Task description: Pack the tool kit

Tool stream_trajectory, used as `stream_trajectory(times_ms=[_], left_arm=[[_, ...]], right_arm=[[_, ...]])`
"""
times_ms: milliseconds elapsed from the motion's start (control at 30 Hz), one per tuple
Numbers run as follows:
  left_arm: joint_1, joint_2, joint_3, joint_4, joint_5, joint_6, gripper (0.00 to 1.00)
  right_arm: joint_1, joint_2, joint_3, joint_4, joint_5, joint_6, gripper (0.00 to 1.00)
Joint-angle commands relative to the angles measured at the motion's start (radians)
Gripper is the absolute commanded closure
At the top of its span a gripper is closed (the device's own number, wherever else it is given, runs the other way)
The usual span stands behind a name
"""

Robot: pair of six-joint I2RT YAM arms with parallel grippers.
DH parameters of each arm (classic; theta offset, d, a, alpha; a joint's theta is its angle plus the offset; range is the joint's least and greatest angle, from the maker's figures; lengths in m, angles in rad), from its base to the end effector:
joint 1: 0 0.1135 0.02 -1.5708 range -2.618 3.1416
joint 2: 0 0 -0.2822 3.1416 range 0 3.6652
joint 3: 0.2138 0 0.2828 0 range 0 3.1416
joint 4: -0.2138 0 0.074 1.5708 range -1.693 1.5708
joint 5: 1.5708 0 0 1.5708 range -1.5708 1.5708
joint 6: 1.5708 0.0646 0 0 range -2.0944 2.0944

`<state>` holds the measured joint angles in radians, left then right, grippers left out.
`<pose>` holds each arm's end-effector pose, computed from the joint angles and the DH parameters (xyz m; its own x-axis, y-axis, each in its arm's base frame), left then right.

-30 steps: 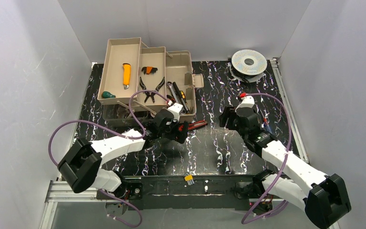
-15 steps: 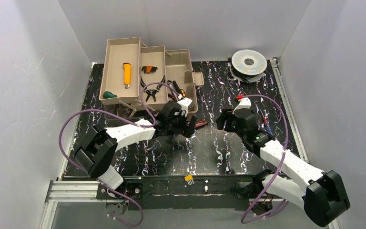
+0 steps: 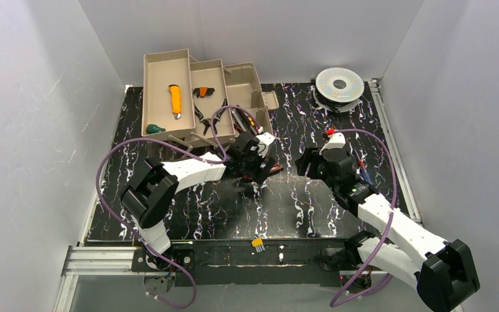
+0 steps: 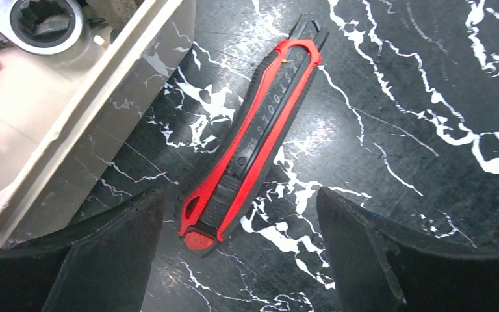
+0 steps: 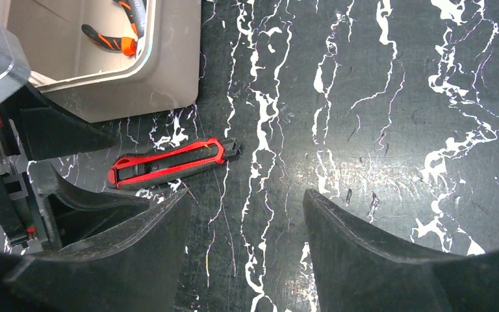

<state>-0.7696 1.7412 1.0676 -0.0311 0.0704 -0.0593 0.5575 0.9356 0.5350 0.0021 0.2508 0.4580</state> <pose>0.3033 -0.3002 0.1764 -0.5078 0.4097 -0.7578 0.7038 0.7046 -0.0906 0.2260 0.1220 0.2351 -0.4361 0.2328 -0.8692 -0.1400 0.9366 0.3211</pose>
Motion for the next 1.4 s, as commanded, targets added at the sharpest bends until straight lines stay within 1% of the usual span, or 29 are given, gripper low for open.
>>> stream_trajectory(times_ms=[0,133,200,300,367,433,533,667,733,800,867,900,1033,1200,1300,1367], left_arm=[[-0.001,0.09,0.006,-0.082,-0.043,0.035,0.17],[-0.014,0.11,0.002,-0.093,-0.051,0.039,0.21],[-0.02,0.113,-0.01,-0.095,-0.046,0.04,0.25],[-0.032,0.107,-0.03,-0.096,-0.053,0.04,0.35],[-0.039,0.095,-0.039,-0.1,-0.055,0.039,0.48],[-0.053,0.074,-0.047,-0.106,-0.056,0.04,0.57],[-0.093,0.045,-0.049,-0.124,-0.119,0.054,0.63],[-0.158,0.019,-0.04,-0.166,-0.202,0.086,0.75],[-0.185,0.005,-0.036,-0.179,-0.247,0.069,0.79],[-0.202,-0.012,-0.032,-0.187,-0.246,0.044,0.85],[-0.216,-0.032,-0.028,-0.191,-0.246,0.027,0.93],[-0.223,-0.043,-0.025,-0.193,-0.248,0.023,1.0],[-0.232,-0.076,0.001,-0.217,-0.245,0.001,1.0],[-0.233,-0.121,0.031,-0.234,-0.209,-0.039,1.0],[-0.233,-0.158,0.049,-0.259,-0.228,-0.059,1.0],[-0.232,-0.177,0.07,-0.289,-0.266,-0.077,1.0]], right_arm=[[-0.002,-0.01,0.016,0.046,0.001,0.005,0.29],[-0.001,-0.002,0.023,0.048,0.007,0.005,0.29],[-0.002,-0.001,0.028,0.04,0.013,0.004,0.29],[-0.002,-0.013,0.026,0.029,0.028,0.003,0.29],[-0.002,-0.024,0.019,0.029,0.037,0.001,0.29],[-0.003,-0.032,0.018,0.028,0.039,0.001,0.29],[-0.003,-0.038,0.018,0.026,0.04,0.001,0.29],[-0.003,-0.036,0.017,0.032,0.034,0.002,0.29],[-0.004,-0.028,0.017,0.037,0.03,0.004,0.29],[-0.003,-0.019,0.017,0.045,0.027,0.004,0.29],[-0.004,-0.006,0.021,0.048,0.021,0.005,0.29],[-0.002,-0.002,0.023,0.047,0.02,0.005,0.29],[-0.004,-0.008,0.019,0.049,0.027,0.006,0.3],[-0.004,-0.004,0.001,0.07,0.029,0.009,0.3],[-0.004,0.003,-0.005,0.078,0.034,0.013,0.3],[-0.003,0.005,-0.02,0.097,0.036,0.016,0.3]])
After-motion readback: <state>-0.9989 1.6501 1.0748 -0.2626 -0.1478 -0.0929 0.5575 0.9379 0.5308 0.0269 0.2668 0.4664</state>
